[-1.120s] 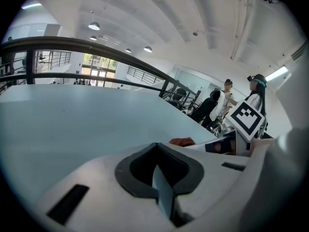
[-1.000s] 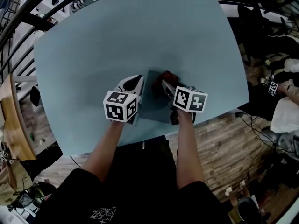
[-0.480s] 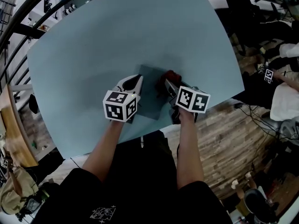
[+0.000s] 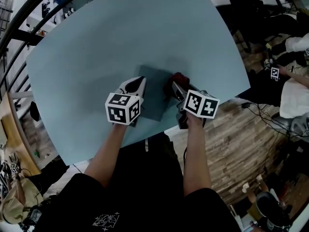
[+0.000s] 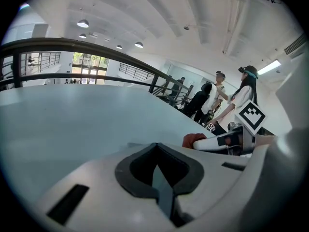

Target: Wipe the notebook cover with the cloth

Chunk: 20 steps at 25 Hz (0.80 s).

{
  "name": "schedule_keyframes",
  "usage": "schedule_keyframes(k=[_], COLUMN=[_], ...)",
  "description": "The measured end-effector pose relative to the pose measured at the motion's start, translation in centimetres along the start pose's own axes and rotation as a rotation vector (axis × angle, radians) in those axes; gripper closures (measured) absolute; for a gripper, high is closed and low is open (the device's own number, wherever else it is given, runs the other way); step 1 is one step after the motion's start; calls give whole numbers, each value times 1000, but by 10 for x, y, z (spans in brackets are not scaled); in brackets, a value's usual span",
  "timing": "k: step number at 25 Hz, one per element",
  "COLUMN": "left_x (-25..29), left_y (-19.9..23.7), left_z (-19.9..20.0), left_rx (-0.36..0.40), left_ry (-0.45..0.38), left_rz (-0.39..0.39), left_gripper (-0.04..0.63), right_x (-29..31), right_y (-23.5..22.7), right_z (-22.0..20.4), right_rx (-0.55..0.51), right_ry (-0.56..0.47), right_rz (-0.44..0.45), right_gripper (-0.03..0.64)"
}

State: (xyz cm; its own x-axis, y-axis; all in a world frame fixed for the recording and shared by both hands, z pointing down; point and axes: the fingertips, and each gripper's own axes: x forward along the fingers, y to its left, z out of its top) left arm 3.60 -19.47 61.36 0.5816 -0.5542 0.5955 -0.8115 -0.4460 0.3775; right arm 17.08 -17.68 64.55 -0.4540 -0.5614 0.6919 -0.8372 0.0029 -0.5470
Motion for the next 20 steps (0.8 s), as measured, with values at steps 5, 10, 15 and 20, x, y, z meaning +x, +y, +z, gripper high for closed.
schedule_keyframes(k=[5, 10, 15, 20], left_x=[-5, -11, -27, -40], left_y=[4, 11, 27, 44], left_z=[-3, -8, -9, -9], left_rx=[5, 8, -5, -25], left_ry=[5, 18, 20, 10], left_rz=[4, 21, 53, 76], left_gripper=[588, 588, 588, 588], right_x=[-7, 0, 19, 43], right_y=[13, 33, 65, 99], right_z=[6, 7, -1, -12], right_rx=[-2, 1, 0, -8], right_ry=[-34, -40, -19, 14], right_rz=[28, 76, 133, 188], right_gripper=[443, 443, 443, 443])
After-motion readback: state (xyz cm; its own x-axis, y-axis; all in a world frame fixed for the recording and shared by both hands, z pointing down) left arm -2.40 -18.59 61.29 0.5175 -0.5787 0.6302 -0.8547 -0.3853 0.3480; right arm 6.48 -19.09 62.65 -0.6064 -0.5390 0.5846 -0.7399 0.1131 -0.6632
